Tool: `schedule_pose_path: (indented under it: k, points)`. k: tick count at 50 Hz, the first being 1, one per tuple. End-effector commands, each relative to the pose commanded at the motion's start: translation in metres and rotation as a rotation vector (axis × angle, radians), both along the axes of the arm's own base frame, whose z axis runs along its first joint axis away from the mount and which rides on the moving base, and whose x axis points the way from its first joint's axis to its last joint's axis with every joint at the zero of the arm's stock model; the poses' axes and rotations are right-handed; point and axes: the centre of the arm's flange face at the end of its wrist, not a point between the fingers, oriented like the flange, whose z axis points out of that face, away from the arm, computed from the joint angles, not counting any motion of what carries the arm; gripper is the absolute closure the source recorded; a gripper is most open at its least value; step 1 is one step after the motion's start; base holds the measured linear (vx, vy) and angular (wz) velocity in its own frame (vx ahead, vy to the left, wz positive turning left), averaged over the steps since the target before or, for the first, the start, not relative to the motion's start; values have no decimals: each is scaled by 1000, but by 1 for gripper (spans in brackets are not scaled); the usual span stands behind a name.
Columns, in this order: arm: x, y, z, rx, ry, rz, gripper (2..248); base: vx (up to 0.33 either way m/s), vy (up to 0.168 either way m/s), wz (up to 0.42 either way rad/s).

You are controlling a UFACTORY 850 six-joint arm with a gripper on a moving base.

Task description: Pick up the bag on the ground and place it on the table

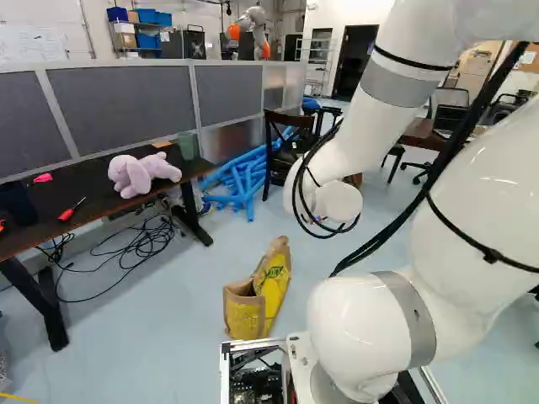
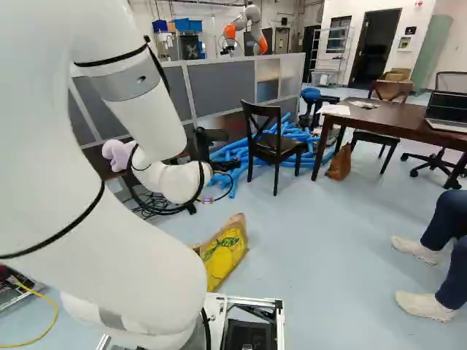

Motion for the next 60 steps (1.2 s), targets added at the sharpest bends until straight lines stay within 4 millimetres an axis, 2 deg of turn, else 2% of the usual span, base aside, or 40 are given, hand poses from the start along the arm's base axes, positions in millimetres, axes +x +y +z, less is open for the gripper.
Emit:
schedule_pose_path:
  k: [29,60]
  points:
    - [63,4,-34,11,134,-17,3,0,0,0]
    - [111,13,-82,23,324,-33,3,0,0,0]
